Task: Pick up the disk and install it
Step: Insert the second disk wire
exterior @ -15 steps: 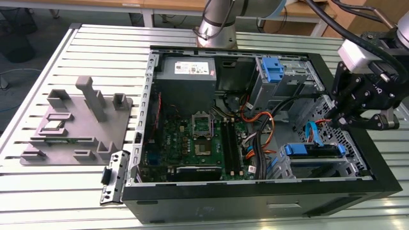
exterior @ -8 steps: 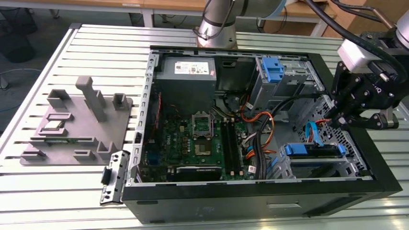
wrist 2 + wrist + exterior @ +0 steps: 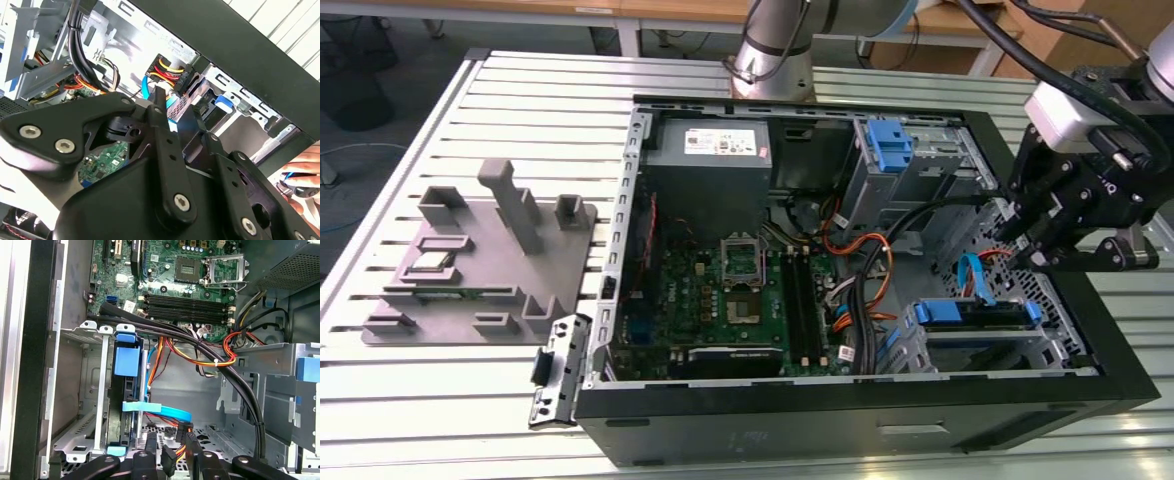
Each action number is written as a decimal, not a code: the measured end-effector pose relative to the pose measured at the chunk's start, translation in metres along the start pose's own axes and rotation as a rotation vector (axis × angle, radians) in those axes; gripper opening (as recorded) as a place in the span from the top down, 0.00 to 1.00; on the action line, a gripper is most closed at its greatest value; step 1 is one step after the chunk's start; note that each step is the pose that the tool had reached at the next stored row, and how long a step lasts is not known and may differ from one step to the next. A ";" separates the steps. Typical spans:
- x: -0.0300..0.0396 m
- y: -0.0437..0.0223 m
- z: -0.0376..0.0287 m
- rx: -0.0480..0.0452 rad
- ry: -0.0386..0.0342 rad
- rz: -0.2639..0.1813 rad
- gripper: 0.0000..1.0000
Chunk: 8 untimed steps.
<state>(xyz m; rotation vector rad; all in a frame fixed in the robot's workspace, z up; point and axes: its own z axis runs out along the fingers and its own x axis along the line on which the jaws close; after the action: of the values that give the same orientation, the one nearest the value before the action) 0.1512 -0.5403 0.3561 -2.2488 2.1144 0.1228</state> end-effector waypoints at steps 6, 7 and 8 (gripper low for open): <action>0.0003 -0.0066 0.0018 0.0000 0.0000 0.000 0.64; 0.0004 -0.0077 0.0022 0.0000 0.0001 0.000 0.64; 0.0004 -0.0089 0.0025 0.0000 0.0002 0.000 0.64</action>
<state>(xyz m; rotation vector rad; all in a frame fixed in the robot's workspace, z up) 0.1601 -0.5400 0.3534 -2.2490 2.1145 0.1225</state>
